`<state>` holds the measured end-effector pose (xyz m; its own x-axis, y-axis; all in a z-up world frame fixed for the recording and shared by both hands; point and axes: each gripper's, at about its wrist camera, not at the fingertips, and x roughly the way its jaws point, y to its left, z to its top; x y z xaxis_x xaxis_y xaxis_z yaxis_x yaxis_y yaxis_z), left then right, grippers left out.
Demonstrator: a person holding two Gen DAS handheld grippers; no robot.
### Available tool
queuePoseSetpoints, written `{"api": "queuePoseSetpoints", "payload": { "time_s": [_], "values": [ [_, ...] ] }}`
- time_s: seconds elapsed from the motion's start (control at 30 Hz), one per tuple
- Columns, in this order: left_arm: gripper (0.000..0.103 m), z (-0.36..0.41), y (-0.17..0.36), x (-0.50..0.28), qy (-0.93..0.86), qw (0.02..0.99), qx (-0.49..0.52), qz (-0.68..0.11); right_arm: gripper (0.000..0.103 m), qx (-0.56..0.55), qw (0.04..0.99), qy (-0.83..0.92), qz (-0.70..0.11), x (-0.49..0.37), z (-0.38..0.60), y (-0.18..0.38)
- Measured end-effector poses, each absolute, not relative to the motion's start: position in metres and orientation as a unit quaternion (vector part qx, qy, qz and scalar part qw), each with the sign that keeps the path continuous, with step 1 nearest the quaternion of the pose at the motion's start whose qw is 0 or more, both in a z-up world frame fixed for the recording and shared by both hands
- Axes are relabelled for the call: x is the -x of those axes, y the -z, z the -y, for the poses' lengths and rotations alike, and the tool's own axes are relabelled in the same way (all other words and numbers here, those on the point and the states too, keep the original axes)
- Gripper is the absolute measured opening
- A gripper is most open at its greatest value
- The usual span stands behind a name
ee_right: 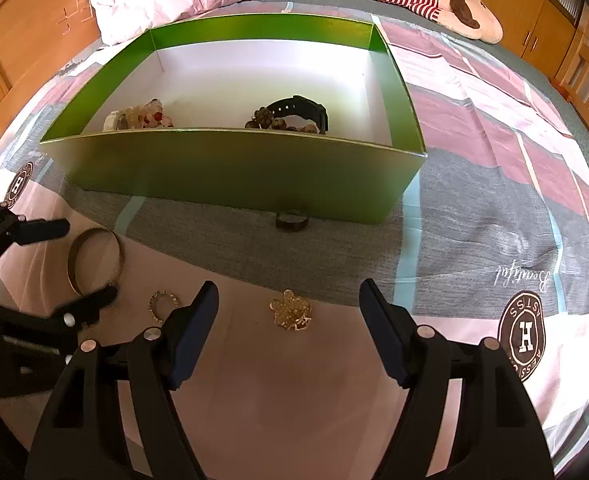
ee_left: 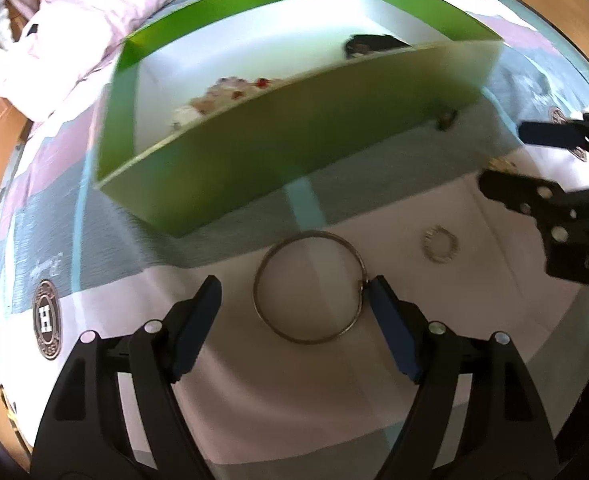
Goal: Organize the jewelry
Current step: 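Position the left tool over the silver bangle while the right moves over the gold flower brooch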
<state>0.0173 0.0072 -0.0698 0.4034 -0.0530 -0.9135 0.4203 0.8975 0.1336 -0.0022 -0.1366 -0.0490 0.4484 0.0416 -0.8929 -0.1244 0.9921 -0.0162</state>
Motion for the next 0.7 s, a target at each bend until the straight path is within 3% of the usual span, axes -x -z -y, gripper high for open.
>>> {"api": "queuePoseSetpoints", "payload": {
  "time_s": [0.7],
  "values": [
    [0.078, -0.003, 0.071, -0.017, 0.151, 0.817, -0.178, -0.527, 0.073, 0.069, 0.845, -0.047, -0.528, 0.001, 0.129, 0.06]
  ]
}}
